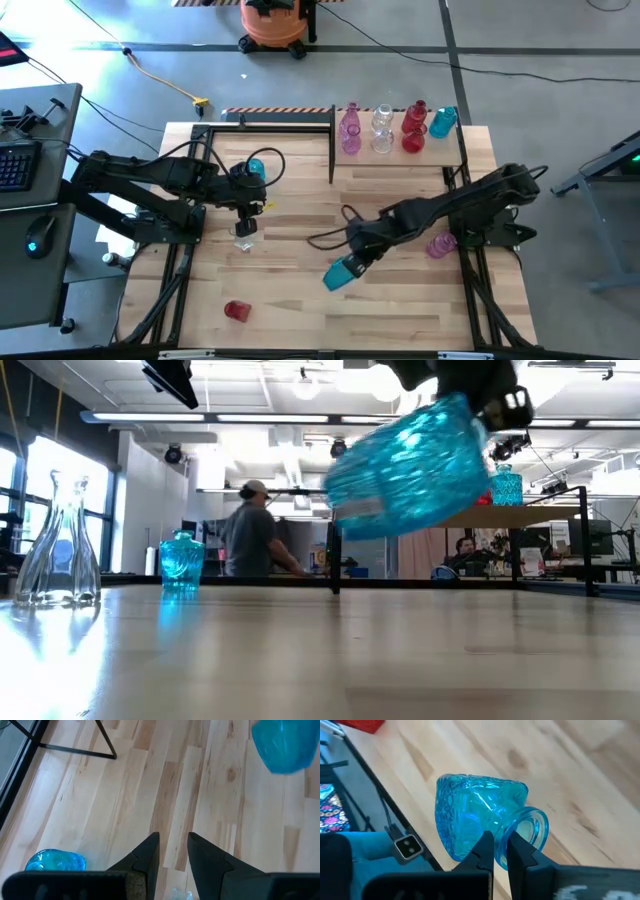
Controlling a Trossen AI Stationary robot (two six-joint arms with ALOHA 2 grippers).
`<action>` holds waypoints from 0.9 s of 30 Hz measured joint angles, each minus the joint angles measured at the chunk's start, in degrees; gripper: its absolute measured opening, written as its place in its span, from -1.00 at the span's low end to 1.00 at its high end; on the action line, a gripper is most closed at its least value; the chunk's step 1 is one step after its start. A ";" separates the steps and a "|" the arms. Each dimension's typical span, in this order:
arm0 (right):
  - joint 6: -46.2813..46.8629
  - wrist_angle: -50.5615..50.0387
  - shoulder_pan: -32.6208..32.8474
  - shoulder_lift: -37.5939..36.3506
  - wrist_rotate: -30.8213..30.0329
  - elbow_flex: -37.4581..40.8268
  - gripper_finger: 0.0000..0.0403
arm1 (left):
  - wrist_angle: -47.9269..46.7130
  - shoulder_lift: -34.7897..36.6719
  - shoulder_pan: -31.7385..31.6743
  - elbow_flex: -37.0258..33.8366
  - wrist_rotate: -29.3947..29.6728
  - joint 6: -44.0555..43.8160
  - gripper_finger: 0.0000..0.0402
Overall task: Sort vases onto shelf
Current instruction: Put the bottom blue vase on the shelf aligned with the other blue vase
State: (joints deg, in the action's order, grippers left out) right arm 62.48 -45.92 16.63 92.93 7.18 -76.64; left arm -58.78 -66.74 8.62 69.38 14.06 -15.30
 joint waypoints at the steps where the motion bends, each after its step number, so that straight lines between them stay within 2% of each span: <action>1: 0.00 -1.79 -0.26 -1.06 -0.07 0.00 -1.00 | -0.01 0.00 0.02 -0.02 0.00 0.39 -0.55; 8: 0.42 -11.45 -2.26 -6.89 -1.23 0.00 -1.00 | 0.00 0.00 -0.83 0.00 0.18 1.06 -0.55; 16: -0.21 -21.30 -4.47 -11.77 -1.78 0.00 -1.00 | -0.02 0.00 -2.45 0.00 3.09 2.04 -0.55; 27: -9.84 -31.71 -9.82 -17.18 -4.21 0.00 -1.00 | 0.00 0.00 -3.78 0.00 3.76 2.02 -0.55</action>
State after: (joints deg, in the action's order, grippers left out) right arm 52.64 -77.64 6.82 75.75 2.97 -76.64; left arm -58.78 -66.74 4.84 69.38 17.82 -13.28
